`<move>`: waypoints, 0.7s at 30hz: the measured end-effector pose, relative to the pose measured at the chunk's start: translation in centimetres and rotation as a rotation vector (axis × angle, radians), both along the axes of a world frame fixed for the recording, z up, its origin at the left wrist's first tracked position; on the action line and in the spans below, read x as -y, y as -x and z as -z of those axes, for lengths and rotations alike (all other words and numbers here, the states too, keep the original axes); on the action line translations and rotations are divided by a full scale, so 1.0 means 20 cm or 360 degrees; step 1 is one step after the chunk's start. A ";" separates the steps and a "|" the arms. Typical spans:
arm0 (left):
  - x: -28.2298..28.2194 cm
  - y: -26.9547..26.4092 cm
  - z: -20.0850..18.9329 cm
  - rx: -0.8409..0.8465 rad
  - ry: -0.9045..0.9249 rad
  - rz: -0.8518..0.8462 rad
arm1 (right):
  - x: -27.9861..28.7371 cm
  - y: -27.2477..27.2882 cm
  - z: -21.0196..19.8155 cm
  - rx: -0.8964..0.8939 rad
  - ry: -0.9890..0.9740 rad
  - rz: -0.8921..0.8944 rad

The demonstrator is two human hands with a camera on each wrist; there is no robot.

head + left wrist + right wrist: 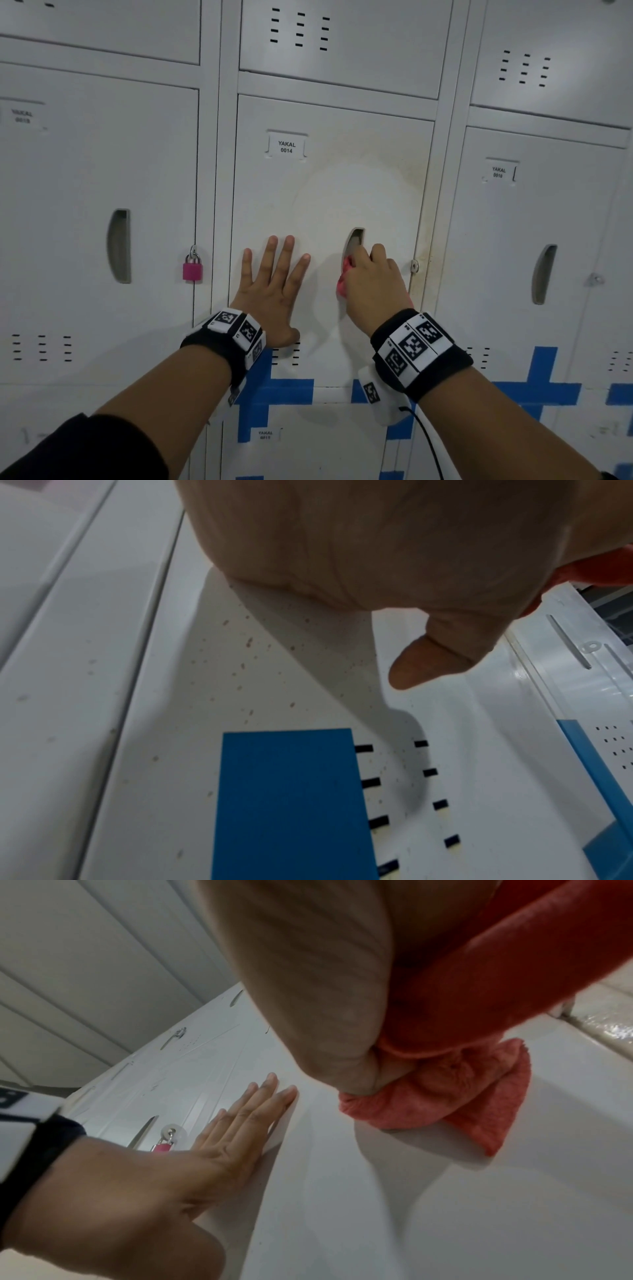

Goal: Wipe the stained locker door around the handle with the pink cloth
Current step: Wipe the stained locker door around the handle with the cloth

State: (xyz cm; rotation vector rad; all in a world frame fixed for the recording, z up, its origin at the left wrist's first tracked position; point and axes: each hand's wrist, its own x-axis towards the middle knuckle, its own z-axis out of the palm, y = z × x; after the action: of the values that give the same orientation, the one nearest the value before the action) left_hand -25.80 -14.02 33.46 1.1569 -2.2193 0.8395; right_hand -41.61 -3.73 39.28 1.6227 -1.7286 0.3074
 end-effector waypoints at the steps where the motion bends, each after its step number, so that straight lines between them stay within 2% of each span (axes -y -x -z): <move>1: 0.00 0.00 0.00 -0.0006 -0.0011 -0.0005 | 0.00 0.00 0.00 -0.0006 0.0001 -0.0018; 4: 0.01 0.00 0.01 -0.0021 -0.0016 -0.0005 | 0.00 0.03 0.04 0.0017 0.0085 -0.0071; 8: -0.01 0.00 0.00 -0.0017 -0.0034 -0.0021 | -0.01 0.13 0.14 0.0372 0.0409 -0.0157; 11: 0.00 0.01 0.01 -0.0012 -0.0051 -0.0009 | -0.06 0.19 0.15 0.0735 0.0610 -0.0521; 14: 0.00 0.01 0.00 0.0010 -0.0083 -0.0036 | -0.08 0.20 0.03 0.0996 0.0773 -0.0832; 17: -0.01 0.01 -0.01 0.0043 -0.0104 -0.0023 | 0.01 0.21 -0.06 0.0900 0.0793 -0.0809; 21: 0.00 0.00 -0.01 0.0031 -0.0098 -0.0032 | 0.10 0.16 0.01 0.0639 0.0661 -0.0458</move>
State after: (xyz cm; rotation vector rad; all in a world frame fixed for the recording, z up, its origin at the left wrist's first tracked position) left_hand -25.86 -13.94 33.72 1.2065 -2.2677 0.7988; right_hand -44.85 -5.72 39.11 1.5599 -1.5628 1.1191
